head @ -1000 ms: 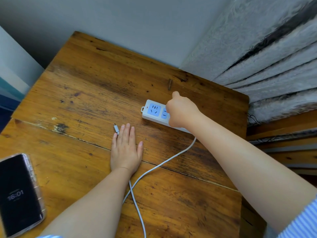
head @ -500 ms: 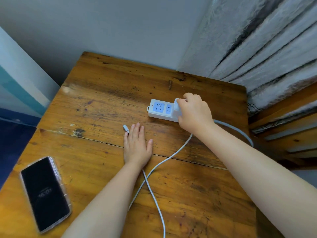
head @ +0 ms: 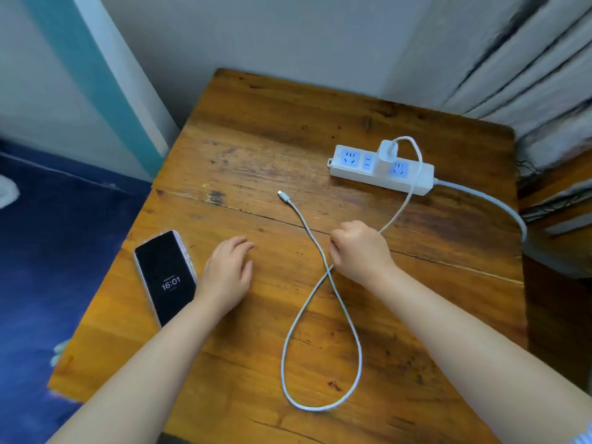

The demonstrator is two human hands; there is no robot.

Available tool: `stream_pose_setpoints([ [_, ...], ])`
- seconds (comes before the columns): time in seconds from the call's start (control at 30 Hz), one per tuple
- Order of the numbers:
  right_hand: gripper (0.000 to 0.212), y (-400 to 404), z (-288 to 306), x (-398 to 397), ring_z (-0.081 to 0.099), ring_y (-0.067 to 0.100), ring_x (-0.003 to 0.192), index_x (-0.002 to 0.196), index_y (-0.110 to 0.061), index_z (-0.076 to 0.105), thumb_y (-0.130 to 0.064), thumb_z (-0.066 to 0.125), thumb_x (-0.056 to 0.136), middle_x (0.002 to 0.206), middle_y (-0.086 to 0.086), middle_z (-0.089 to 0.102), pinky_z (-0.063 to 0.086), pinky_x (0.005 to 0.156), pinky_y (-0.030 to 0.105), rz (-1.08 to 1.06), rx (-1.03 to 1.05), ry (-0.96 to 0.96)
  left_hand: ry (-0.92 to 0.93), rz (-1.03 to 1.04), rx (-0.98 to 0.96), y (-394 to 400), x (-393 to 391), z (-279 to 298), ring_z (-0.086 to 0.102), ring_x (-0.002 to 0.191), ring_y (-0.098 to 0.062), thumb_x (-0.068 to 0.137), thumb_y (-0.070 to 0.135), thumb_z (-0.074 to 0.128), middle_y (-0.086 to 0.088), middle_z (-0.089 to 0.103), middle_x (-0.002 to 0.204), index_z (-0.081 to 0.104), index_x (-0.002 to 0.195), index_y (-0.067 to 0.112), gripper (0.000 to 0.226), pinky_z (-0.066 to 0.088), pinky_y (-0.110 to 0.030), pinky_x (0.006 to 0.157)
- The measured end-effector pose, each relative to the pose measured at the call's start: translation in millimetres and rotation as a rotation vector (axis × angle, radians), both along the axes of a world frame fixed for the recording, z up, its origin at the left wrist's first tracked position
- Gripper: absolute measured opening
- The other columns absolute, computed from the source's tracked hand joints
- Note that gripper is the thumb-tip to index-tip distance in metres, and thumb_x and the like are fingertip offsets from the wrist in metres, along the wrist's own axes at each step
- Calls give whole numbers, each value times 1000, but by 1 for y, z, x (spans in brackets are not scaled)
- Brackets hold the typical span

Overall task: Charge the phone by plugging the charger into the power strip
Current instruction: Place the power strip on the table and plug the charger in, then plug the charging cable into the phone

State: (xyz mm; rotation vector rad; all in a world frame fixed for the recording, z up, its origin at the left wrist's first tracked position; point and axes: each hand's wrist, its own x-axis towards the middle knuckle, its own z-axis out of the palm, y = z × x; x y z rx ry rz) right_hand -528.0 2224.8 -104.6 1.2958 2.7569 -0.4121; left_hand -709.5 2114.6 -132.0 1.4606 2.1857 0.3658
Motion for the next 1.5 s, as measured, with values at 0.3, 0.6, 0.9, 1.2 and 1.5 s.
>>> stream_pose_setpoints([
  [0.3, 31, -35, -35, -56, 43, 34, 113, 115, -2, 49, -17, 50, 87, 121, 19, 48, 43, 91, 44, -222, -119, 68, 407, -480, -231, -75, -63, 5, 22, 141, -24, 82, 7, 62, -10, 26, 152, 31, 139, 12, 66, 24, -38, 115],
  [0.6, 24, -30, -33, -67, 51, 37, 97, 104, 0, 56, 2, 44, 83, 105, 21, 56, 44, 70, 37, -115, -172, 24, 682, -791, -584, -64, -89, 8, -11, 143, -22, 86, 12, 58, -6, -8, 157, -9, 143, 27, 90, 4, -41, 118],
  [0.9, 27, -38, -33, -83, 47, 36, 104, 106, 1, 51, -19, 48, 89, 111, 20, 53, 43, 81, 41, -56, -39, -9, 757, -936, -575, -60, -91, 3, -5, 144, -24, 88, 10, 55, -10, -4, 157, -10, 143, 20, 86, 6, -40, 118],
  [1.2, 22, -64, -55, -85, 51, 37, 92, 96, 5, 64, -8, 48, 89, 95, 24, 60, 33, 67, 36, -6, -44, 238, 614, -952, -506, -61, -99, 1, 2, 143, -25, 82, 14, 64, -10, 7, 156, -4, 144, 17, 92, 5, -36, 118],
  [1.5, 17, -88, -16, -38, 59, 36, 78, 94, -1, 69, -9, 57, 85, 81, 24, 63, 48, 64, 43, -131, -212, 462, 272, -527, -140, -61, -72, 7, 38, 126, -31, 64, 27, 73, -18, 43, 135, 27, 138, 0, 91, 40, -38, 101],
])
